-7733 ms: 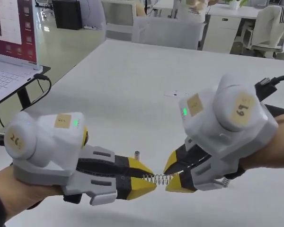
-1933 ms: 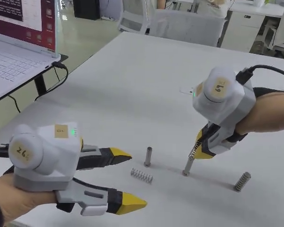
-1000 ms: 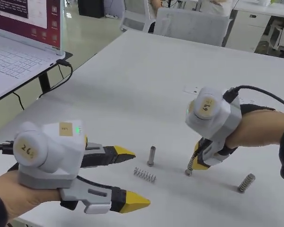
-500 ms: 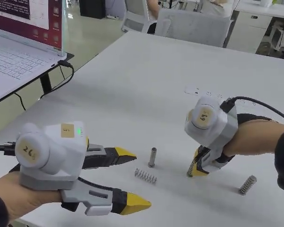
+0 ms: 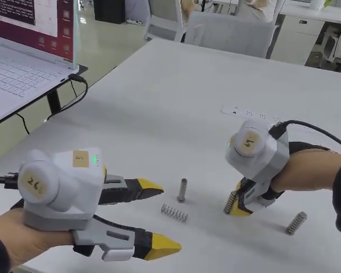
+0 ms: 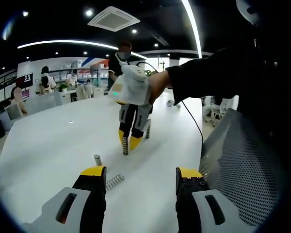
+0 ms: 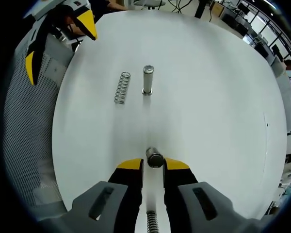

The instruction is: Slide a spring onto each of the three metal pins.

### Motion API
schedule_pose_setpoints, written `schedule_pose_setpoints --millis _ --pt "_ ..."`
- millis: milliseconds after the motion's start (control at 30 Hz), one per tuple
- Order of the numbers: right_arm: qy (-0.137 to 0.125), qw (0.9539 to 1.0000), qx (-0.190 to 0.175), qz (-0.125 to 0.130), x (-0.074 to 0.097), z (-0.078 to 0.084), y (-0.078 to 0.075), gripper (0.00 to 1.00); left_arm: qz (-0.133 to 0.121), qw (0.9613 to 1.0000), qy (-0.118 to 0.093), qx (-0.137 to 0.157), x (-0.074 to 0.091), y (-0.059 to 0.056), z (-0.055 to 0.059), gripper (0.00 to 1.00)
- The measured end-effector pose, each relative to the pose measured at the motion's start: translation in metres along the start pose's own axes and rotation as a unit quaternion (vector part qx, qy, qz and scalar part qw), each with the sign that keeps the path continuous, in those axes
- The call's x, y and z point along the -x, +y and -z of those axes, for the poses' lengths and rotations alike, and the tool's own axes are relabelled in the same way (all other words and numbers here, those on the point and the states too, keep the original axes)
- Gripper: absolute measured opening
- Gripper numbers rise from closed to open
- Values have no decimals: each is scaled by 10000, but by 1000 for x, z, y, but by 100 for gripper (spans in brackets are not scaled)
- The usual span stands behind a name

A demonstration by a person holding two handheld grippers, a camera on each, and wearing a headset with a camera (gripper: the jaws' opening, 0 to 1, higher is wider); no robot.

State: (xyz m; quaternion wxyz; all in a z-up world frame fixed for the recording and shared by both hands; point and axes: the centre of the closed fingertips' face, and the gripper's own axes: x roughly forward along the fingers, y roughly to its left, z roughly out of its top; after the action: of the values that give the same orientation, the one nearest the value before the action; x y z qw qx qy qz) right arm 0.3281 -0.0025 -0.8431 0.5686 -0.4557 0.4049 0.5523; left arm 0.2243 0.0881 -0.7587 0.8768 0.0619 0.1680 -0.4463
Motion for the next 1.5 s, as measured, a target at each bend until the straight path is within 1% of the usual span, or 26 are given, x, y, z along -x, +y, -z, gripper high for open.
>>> schedule_pose_setpoints --millis 233,433,600,767,967,1067,1200,1333,1500 --pt "-9 10000 -99 11 3 9 3 14 1 10000 1 -17 -1 0 -1 53" --pt "-38 9999 -151 1 6 13 12 14 1 10000 8 -22 -1 -1 -1 53" --pt "-107 9998 -156 -15 7 12 19 14 -2 10000 24 -26 -1 0 0 53" --pt "-206 9995 -214 -87 8 9 29 14 -12 10000 25 -24 0 1 1 53" --pt "-208 9993 -172 -250 5 6 44 14 -15 10000 49 -35 0 1 2 53" --pt "-267 9989 -186 -325 6 2 50 14 -18 10000 48 -33 0 1 2 53" --pt "-324 9987 -75 -376 7 -8 59 14 -11 10000 68 -45 0 1 3 53" --pt "-411 9983 -29 -418 8 -18 63 15 -13 10000 71 -47 0 1 3 53" --pt "-563 9975 94 -424 9 -36 66 15 -22 10000 73 -51 0 2 3 52"
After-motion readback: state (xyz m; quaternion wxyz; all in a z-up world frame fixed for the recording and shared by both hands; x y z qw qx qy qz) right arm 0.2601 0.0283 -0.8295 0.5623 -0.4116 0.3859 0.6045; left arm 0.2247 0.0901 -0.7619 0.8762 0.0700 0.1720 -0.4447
